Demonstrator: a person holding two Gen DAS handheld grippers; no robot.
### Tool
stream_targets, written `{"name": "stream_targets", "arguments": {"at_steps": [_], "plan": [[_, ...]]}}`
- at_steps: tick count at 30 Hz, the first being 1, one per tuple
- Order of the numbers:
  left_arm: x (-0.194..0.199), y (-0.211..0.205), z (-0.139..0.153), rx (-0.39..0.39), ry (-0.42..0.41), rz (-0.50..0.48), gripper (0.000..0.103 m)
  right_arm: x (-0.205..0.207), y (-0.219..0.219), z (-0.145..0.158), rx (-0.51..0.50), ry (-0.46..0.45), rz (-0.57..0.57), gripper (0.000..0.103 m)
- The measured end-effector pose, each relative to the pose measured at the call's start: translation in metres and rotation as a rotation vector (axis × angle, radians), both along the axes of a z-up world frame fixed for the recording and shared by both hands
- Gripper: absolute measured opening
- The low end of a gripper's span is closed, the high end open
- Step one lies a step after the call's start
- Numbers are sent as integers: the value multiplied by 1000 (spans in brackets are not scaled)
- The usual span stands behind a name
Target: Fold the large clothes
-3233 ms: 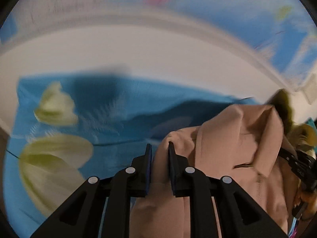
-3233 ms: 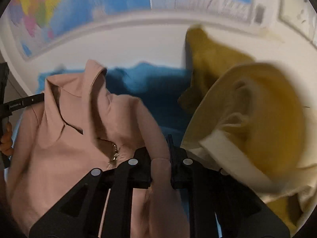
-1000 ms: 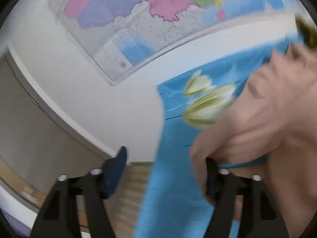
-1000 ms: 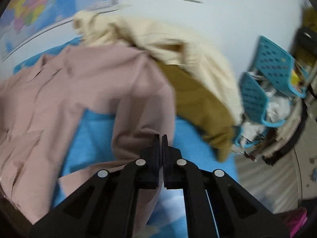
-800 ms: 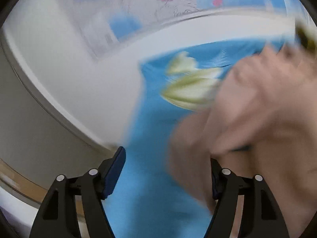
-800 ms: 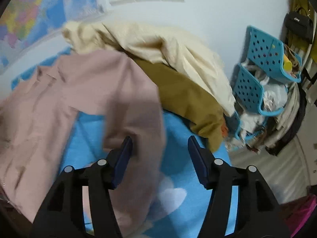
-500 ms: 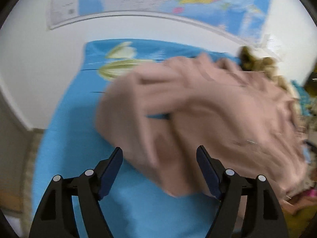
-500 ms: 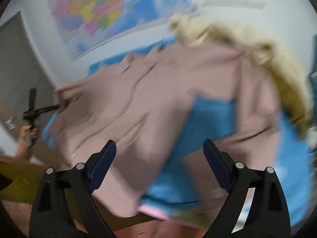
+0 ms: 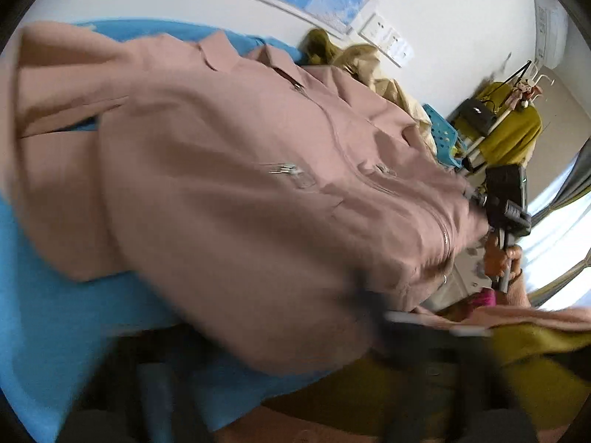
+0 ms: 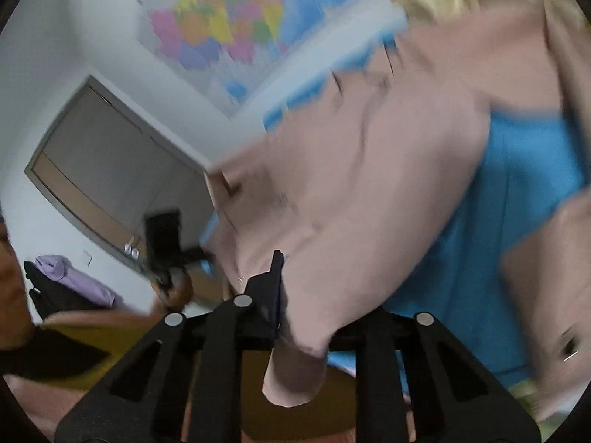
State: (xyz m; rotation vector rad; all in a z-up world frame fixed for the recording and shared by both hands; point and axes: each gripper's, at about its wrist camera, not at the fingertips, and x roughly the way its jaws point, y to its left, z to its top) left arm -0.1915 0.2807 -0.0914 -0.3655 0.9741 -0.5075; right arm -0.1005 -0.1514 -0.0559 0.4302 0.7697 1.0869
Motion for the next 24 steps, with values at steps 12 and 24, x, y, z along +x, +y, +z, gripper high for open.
{"name": "stream_targets", "arguments": {"at_steps": [12,24], "plan": [[3,34,4,118,232,231,44,18,-11,-43,-364,158,-156,14],[60,-5,94,387,-167,202,80,54,89,39,-528,-297,-167,72]]}}
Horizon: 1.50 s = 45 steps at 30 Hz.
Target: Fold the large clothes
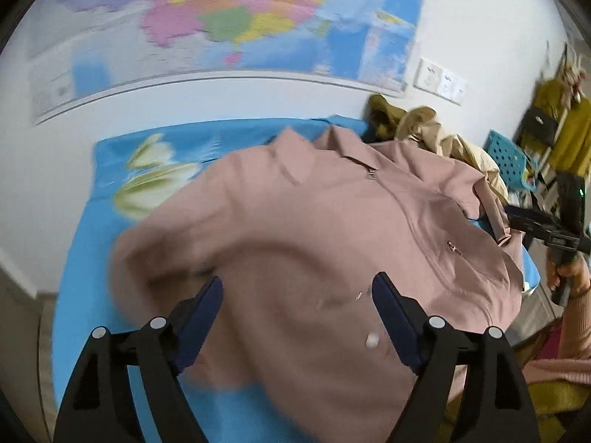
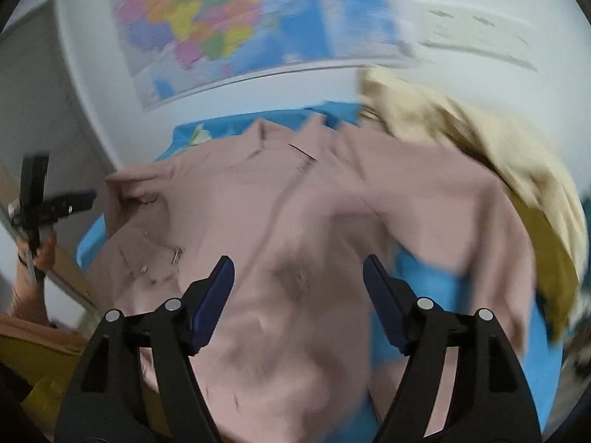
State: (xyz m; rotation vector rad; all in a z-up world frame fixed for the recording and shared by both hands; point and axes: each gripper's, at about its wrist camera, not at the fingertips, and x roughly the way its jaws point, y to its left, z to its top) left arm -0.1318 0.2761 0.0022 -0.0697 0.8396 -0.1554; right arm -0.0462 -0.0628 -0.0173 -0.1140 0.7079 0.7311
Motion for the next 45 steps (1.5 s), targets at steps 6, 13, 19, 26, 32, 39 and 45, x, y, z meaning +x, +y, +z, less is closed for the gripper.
{"name": "stream_targets", "arguments": {"at_steps": [6,13,19,26,32,39,45], "plan": [[87,-34,-47,89,142,-38,70,86,91,-37,-140,87,38,64],[140,-8,-88,80,254,-1,56,136,134,-75,-226,144,23,27],[164,15,-84,82,207,36,56,155,134,-71,-176,160,5,8],[210,47,-82,142,197,140,56,182,135,-66,-126,164,-47,6],[196,41,-73,111,189,90,59,180,138,-68,-176,102,-56,0],[131,34,-60,120,142,82,66,193,121,-67,-130,156,-83,1],[22,62,-21,129,-5,148,72,158,102,-60,-94,150,-16,16]]}}
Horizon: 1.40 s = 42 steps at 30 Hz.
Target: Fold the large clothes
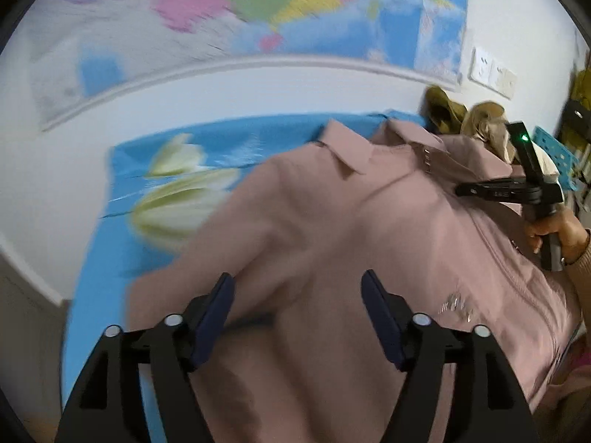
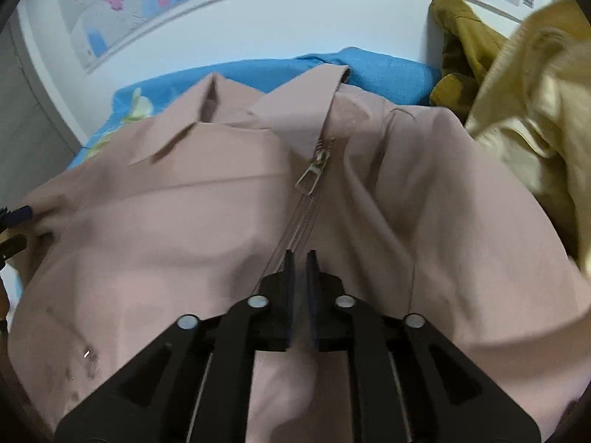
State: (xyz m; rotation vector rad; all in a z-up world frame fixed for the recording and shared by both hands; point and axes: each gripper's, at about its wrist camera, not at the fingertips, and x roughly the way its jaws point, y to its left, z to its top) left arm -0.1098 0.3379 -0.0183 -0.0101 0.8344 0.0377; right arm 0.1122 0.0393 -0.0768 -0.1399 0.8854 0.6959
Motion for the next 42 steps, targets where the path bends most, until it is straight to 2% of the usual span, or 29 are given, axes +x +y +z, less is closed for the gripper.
{"name": "stream_targets", "arguments": {"at_steps": [2,5,7,10,11,12,13,14,15,18,21,23,25,26,27,28,29,30,31,32,33,35,36,37,38,40,42], "plan": [[-33,14,3,1,-9,76,72,-13,-6,5,16,-15,15,29],[-59,31,-12,39,48,216,73,-35,-17,15,53,-31,46,34],[-64,41,-30,54,117,281,73,-50,-26,22,72,-45,61,41],[-59,54,-58,-7,200,329,74,-69,-38,27,101,-53,70,52],[-57,54,-60,-7,182,334,74,-75,-43,27,110,-47,73,52],[-56,52,-59,-14,161,321,68,-77,-45,26,112,-44,74,52],[-52,50,-57,-49,151,293,51,-81,-48,25,110,-42,70,52],[-49,48,-54,-69,139,273,33,-85,-52,25,110,-42,63,52],[-44,47,-52,-71,146,264,5,-89,-56,25,117,-42,60,52],[-34,50,-33,-17,139,289,2,-97,-70,29,143,-55,40,52],[-32,58,3,78,99,322,2,-104,-87,38,170,-82,17,52],[-30,65,41,169,52,374,2,-108,-101,46,180,-108,-6,52],[-29,62,70,357,20,437,7,-110,-120,54,192,-138,-50,52],[-27,59,75,429,19,456,9,-110,-130,56,201,-144,-68,52],[-22,54,76,520,34,479,16,-110,-144,59,210,-155,-107,53],[-21,56,72,561,55,482,21,-109,-152,60,212,-162,-128,54],[-16,53,64,568,85,467,24,-110,-165,62,217,-171,-159,54],[-15,51,58,524,111,432,34,-110,-174,63,217,-179,-181,55],[-12,51,48,412,144,367,45,-111,-183,63,212,-189,-206,62],[-12,51,41,318,153,334,48,-114,-195,63,193,-210,-243,71],[-13,50,37,275,148,320,49,-116,-204,62,160,-229,-281,75],[-23,45,38,141,92,262,55,-119,-220,58,123,-231,-335,81],[-29,46,41,63,65,223,67,-120,-230,55,116,-223,-358,82],[-35,46,48,-32,24,174,71,-122,-239,51,107,-219,-380,87],[-39,47,55,-88,-15,144,71,-123,-246,47,87,-218,-401,91],[-44,46,68,-158,-82,104,77,-126,-260,38,37,-218,-446,91],[-46,44,76,-179,-116,88,78,-125,-268,24,43,-177,-439,91]]}}
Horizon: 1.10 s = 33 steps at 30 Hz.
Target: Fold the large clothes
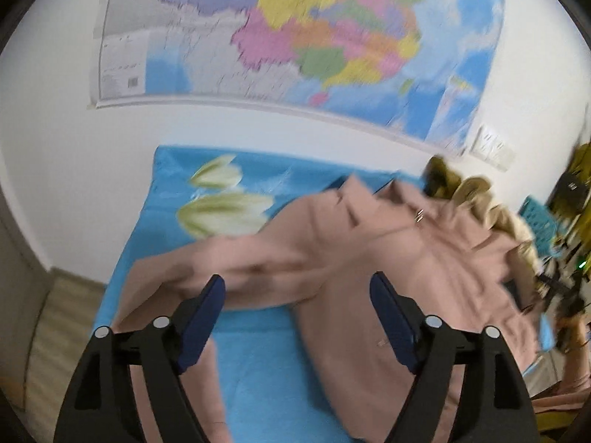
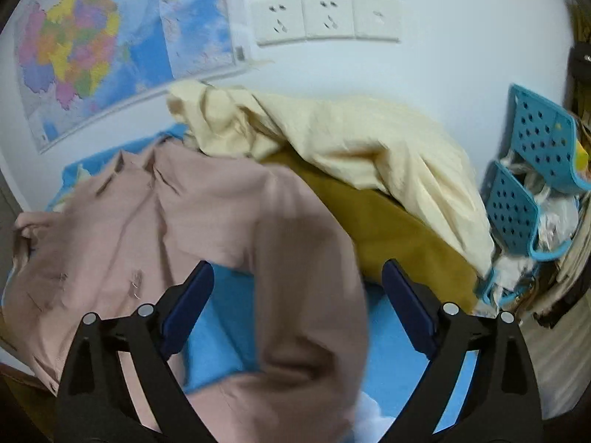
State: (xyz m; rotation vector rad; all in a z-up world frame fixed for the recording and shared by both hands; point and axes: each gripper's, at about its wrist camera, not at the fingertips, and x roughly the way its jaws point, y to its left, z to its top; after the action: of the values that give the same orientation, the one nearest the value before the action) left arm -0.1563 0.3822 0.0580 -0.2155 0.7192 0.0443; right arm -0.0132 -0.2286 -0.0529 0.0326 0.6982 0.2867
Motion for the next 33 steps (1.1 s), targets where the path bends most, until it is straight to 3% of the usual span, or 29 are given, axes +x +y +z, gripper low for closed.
{"name": "stream_targets", "arguments": {"at_steps": [3,4,5,6,7,8,10,15,17,20,23,27,28,29,30,31,33], "plan": [[3,-12,9,-15,-37,-29,78,8,4,-18,-16,45,24,86],[9,-15,11,-10,-44,-41,78,13,10,-21,-35,64,43,73],[12,-21,11,-3,-44,-49,78,20,16,-25,-78,80,61,51],[14,-24,13,1,-40,-56,78,24,20,-27,-102,94,72,39],[19,-32,11,0,-30,-73,78,28,23,-27,-107,120,95,18],[22,-37,8,-1,-22,-91,78,30,23,-22,-92,130,107,10],[30,-54,3,13,-2,-141,78,27,20,-4,-70,100,118,6],[43,-84,-10,25,26,-257,78,10,10,87,211,12,278,6],[50,-96,-14,26,27,-296,78,7,30,119,278,9,401,6],[61,-110,-19,-13,26,-347,78,11,82,137,316,52,557,6],[70,-121,-20,-46,20,-392,78,27,153,135,347,128,704,6],[77,-131,-19,-92,11,-438,78,62,247,99,369,259,799,9],[78,-132,-20,-93,12,-439,78,73,267,84,359,309,791,18],[79,-133,-22,-93,17,-439,78,81,278,75,355,343,786,35],[81,-133,-25,-100,29,-437,78,90,287,63,358,377,775,43],[82,-131,-28,-107,42,-434,79,94,289,55,354,378,747,49],[85,-130,-36,-119,74,-436,79,97,277,49,349,340,726,49]]}}
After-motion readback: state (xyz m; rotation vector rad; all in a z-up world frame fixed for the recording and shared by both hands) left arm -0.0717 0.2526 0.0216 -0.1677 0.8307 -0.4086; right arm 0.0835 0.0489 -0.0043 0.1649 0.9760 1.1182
